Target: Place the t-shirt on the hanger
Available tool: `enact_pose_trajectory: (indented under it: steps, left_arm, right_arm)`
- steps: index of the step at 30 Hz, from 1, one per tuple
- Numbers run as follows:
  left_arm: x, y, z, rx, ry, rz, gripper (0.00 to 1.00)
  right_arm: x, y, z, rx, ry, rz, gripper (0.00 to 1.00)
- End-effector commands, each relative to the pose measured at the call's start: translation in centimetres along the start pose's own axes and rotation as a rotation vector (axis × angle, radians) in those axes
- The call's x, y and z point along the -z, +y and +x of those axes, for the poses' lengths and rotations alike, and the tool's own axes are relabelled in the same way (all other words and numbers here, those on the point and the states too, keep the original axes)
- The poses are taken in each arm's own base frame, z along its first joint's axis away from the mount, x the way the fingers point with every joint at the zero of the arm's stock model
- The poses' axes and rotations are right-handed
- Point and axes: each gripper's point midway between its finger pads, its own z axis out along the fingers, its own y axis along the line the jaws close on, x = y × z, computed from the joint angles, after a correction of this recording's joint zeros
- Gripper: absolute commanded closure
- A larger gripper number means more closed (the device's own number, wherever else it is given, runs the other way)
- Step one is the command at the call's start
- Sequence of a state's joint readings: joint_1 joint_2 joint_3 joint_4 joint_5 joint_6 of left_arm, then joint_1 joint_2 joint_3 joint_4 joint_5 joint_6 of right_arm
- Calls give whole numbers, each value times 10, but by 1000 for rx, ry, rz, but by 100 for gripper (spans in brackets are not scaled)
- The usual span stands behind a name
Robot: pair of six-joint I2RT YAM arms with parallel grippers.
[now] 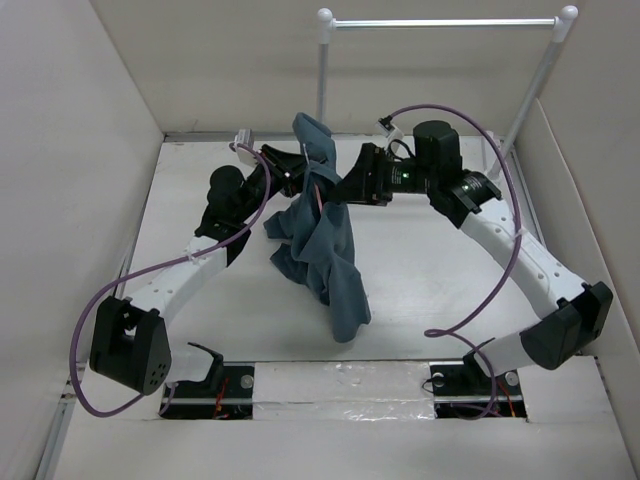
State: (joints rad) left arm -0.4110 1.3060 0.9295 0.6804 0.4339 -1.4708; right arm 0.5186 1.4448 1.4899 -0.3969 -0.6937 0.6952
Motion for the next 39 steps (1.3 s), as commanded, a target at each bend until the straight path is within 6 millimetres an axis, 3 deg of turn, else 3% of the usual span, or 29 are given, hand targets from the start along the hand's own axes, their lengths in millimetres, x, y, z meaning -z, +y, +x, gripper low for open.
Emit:
enact_pose_trajectory:
  steps: [1, 5, 9, 10, 13, 15, 17, 18, 21, 27, 30, 36, 37, 39]
  left_arm:
    - [8, -47, 4, -5, 8, 146, 100]
    - [11, -37, 3, 26, -3, 115, 100]
    - [10, -35, 2, 18, -10, 89, 100]
    - [9, -31, 2, 18, -10, 74, 100]
    - [6, -33, -1, 20, -19, 71, 100]
    - [4, -33, -2, 21, -20, 64, 100]
    - [3, -34, -3, 13, -24, 61, 100]
    - [2, -36, -5, 10, -31, 58, 100]
    - [2, -37, -5, 5, -35, 54, 100]
    - [6, -41, -5, 9, -41, 59, 100]
    - [8, -40, -4, 14, -41, 57, 100]
    - [11, -34, -2, 9, -34, 29, 100]
    - [12, -32, -1, 7, -36, 19, 100]
    - [14, -29, -2, -43, -46, 9, 100]
  right_arm:
    - [20, 22, -13, 100, -47, 32, 12]
    - [47, 33, -33, 213, -146, 154, 1]
    - [59, 45, -12, 275, -149, 208, 2]
    - [58, 52, 6, 290, -125, 186, 10]
    - [52, 51, 24, 308, -117, 200, 39]
    - [41, 53, 38, 324, -92, 228, 48]
    - [34, 49, 41, 343, -89, 270, 45]
    - [33, 43, 38, 348, -100, 318, 37]
    - [20, 43, 41, 374, -72, 340, 29]
    - [2, 27, 48, 405, -28, 441, 28]
    - [-1, 22, 47, 404, -36, 478, 38]
    - [0, 22, 34, 425, -89, 525, 83]
    - [1, 22, 32, 426, -94, 532, 99]
    - [4, 28, 33, 433, -102, 522, 100]
